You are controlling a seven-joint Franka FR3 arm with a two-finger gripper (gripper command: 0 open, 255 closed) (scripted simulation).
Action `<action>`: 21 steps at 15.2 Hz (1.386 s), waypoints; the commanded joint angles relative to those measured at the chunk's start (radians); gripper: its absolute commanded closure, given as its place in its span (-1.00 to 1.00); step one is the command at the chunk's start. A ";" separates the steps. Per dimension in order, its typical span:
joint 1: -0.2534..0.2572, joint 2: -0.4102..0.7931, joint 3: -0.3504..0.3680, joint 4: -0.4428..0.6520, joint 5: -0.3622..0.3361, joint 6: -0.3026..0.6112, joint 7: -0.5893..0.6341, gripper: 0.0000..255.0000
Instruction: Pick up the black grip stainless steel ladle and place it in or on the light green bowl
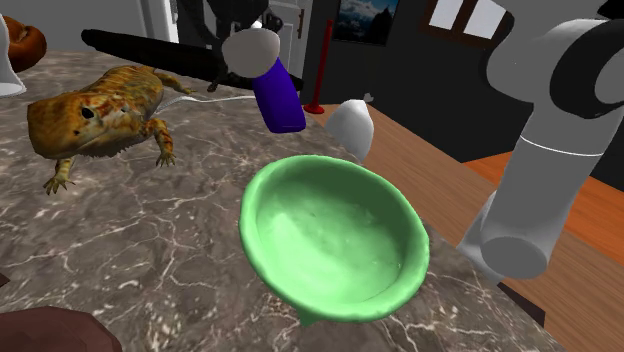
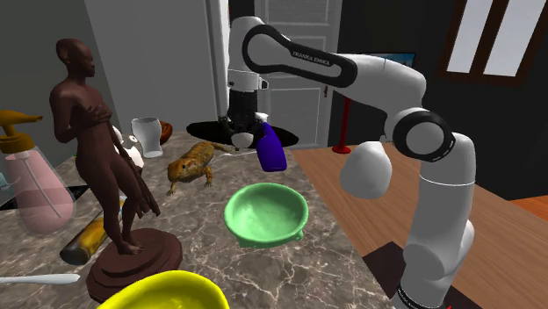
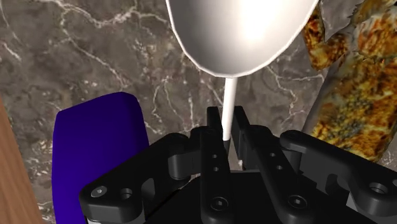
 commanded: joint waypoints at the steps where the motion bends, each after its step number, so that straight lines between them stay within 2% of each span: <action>1: 0.017 0.023 0.004 0.061 -0.018 -0.040 0.012 1.00; 6: 0.086 0.114 0.010 0.258 -0.085 -0.158 0.041 1.00; 10: 0.190 0.222 0.002 0.485 -0.168 -0.282 0.060 1.00; 12: 0.100 0.089 0.028 0.283 -0.079 -0.204 0.074 1.00; 14: 0.049 -0.011 0.043 0.157 -0.011 -0.162 0.082 1.00; 17: 0.013 -0.139 0.042 0.021 0.079 -0.127 0.088 1.00; 21: 0.003 -0.284 0.032 -0.105 0.177 -0.110 0.101 1.00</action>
